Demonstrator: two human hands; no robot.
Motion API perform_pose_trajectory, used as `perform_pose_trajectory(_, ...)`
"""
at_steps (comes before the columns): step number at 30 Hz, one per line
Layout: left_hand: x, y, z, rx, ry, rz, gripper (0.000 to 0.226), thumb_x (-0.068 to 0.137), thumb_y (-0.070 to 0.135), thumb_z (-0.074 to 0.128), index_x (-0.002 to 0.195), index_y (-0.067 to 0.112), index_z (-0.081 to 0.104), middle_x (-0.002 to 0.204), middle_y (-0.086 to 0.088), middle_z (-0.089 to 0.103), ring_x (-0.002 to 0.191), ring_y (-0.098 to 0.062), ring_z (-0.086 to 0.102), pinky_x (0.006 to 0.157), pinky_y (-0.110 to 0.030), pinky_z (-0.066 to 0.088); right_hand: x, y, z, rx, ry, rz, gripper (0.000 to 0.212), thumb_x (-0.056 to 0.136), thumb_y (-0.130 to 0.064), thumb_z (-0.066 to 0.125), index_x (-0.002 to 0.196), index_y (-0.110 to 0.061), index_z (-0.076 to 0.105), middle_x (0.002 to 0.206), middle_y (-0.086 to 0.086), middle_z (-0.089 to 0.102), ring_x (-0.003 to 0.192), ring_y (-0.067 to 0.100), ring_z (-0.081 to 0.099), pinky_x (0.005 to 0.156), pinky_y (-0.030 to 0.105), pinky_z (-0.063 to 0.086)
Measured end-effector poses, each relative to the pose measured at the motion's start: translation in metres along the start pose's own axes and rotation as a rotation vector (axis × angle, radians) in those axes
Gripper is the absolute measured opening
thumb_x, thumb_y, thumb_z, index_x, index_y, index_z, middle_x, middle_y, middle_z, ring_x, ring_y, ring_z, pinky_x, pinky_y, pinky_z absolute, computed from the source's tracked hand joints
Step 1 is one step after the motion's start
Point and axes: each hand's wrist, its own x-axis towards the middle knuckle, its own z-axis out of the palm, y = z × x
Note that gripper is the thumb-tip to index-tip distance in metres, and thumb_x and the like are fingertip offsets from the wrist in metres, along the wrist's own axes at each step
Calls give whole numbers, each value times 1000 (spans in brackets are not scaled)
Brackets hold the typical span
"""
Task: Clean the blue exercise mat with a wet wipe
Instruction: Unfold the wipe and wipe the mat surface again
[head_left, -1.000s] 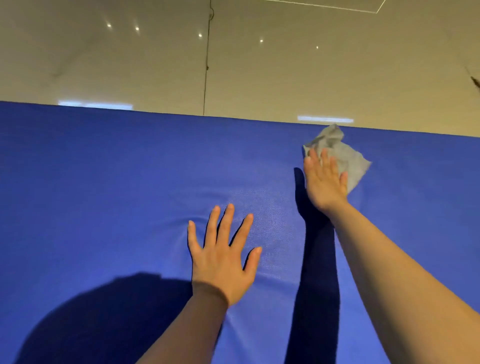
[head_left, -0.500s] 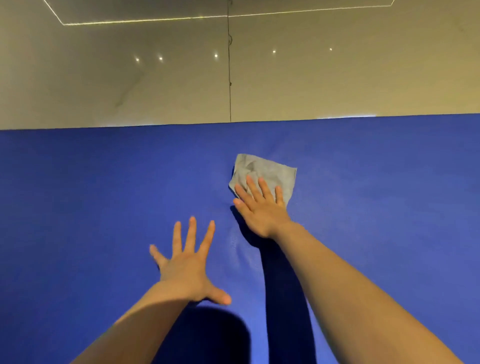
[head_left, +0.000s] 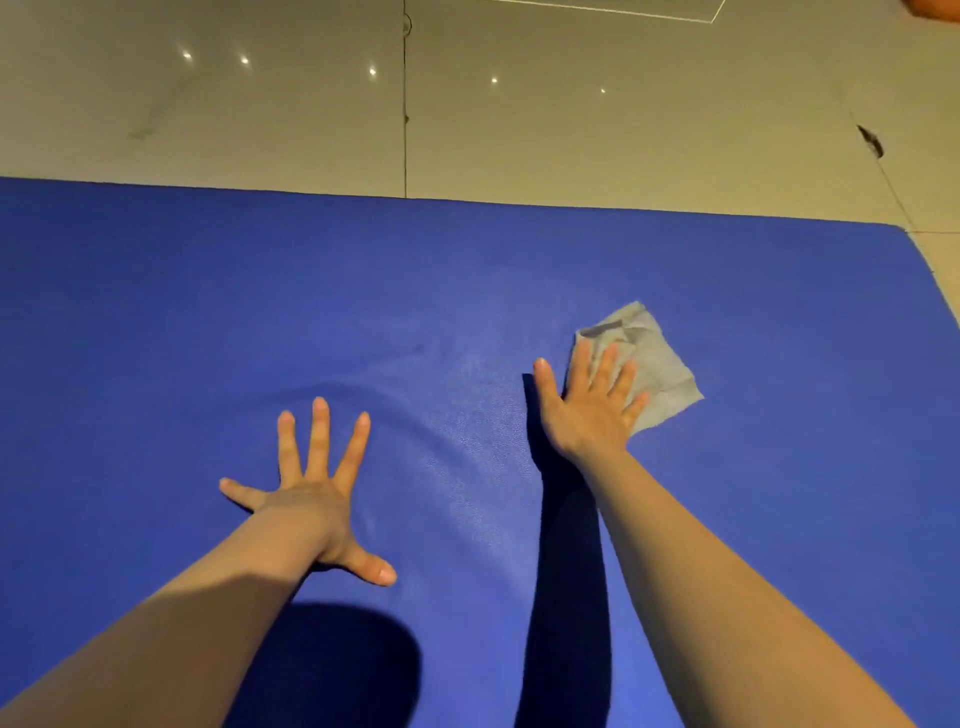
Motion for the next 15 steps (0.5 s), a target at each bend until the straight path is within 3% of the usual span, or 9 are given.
perform_pose_trajectory(4,-3,-2,7,-30,63,36,153,46,81,74,116,41,-56,115,1,-72,123,-36,-54,101,-80,14,-68,-65,53,-118,-169,-476,72,97,-67,17,155,-34,-10,157,-5,-30,143,21,-34,112,49,-26)
perform_pose_trajectory(7,-6,-10,19,-45,181,95,144,44,91,61,120,45,-52,126,5,-66,131,-31,-48,103,-77,13,-83,-64,59,-188,-213,-628,66,99,-64,15,154,-36,-6,159,-11,-24,145,13,-28,116,48,-19)
perform_pose_trajectory(9,-6,-21,36,-37,294,145,133,41,103,37,126,46,-48,134,6,-60,135,-24,-45,108,-72,10,-64,-39,43,-186,-168,-589,63,100,-60,20,154,-38,-3,161,-15,-17,148,10,-19,118,44,-17)
perform_pose_trajectory(11,-8,-29,62,13,481,221,114,58,100,12,146,40,-29,153,0,-39,141,-16,-35,106,-73,16,-45,1,22,-155,-108,-452,63,99,-60,21,154,-40,-3,161,-16,-16,148,9,-16,117,42,-18)
perform_pose_trajectory(13,-9,-35,90,51,576,333,87,86,81,12,156,29,11,164,-6,4,150,-21,-9,100,-74,27,-35,51,1,-112,-40,-260,63,99,-60,21,154,-40,-4,161,-14,-16,148,10,-17,116,43,-18)
perform_pose_trajectory(15,-14,-37,115,100,615,423,73,95,69,15,152,25,27,161,-7,20,149,-27,13,103,-71,24,-33,88,-16,-55,-2,-58,64,100,-59,21,154,-37,-5,162,-9,-16,149,13,-17,117,46,-16)
